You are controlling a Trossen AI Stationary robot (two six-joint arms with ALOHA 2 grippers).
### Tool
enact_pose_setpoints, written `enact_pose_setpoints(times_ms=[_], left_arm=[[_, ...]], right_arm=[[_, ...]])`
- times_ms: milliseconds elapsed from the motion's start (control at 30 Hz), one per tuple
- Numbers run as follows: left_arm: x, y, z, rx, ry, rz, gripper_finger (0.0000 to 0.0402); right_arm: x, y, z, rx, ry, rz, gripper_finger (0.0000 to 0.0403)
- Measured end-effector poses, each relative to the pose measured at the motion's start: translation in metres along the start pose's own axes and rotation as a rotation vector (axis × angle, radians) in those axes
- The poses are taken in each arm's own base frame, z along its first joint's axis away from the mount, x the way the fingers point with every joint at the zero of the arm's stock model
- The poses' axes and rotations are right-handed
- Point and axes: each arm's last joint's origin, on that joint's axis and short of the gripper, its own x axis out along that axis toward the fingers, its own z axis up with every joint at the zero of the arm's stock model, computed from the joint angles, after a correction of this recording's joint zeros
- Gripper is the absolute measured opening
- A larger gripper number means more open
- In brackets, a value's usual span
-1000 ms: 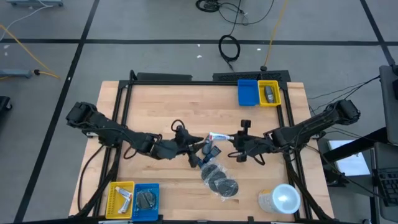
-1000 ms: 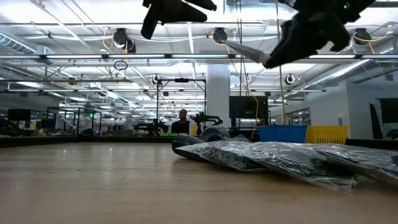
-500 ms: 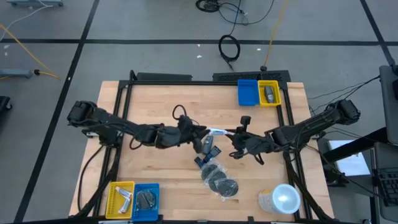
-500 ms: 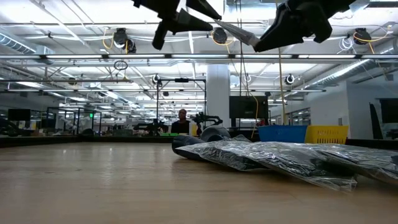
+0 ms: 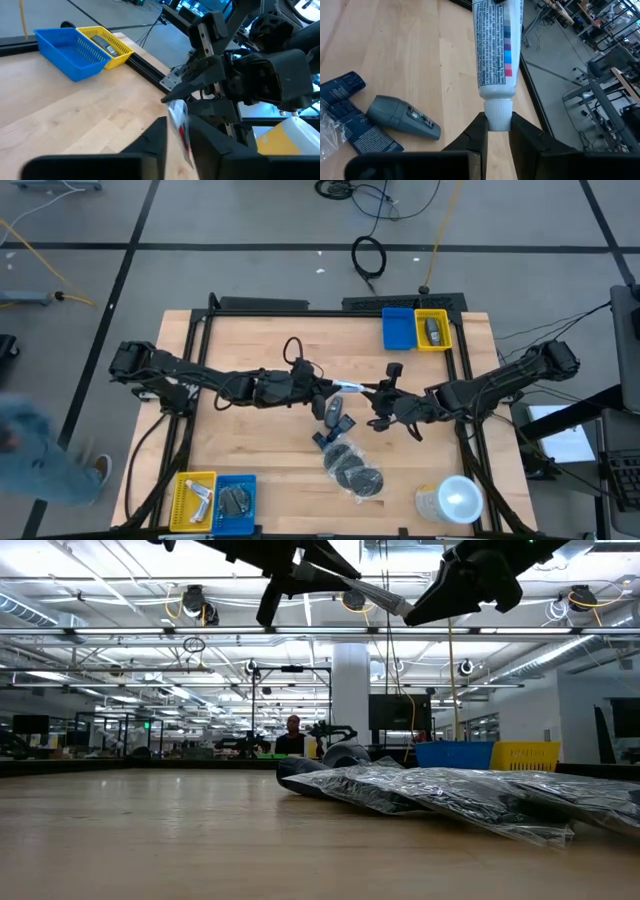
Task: Pick & Place Travel size toiletries
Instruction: Put the white toothpaste into the bottom yellow bin
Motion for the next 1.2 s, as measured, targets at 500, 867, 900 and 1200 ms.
enact_pose_setpoints(times_ms=[500, 867, 900, 1200], left_arm=[[-0.001, 0.002, -0.006, 0.1, 0.05, 0.035, 0.0], [-0.044, -0.01, -0.015, 0.15, 0.24, 0.116, 0.0], [-0.053, -0.012, -0.017, 0.14, 0.27, 0.133, 0.0], [-0.132, -0.033, -0.043, -0.077, 0.553, 0.197, 0.0]], right_arm=[[0.0, 0.0, 0.0, 0.019, -0.002, 0.003, 0.0098], [-0.001, 0.001, -0.002, 0.054, 0.019, 0.008, 0.0105], [-0.001, 0.002, -0.003, 0.058, 0.027, 0.009, 0.0103], [0.001, 0.005, -0.014, 0.042, 0.058, 0.013, 0.0093]])
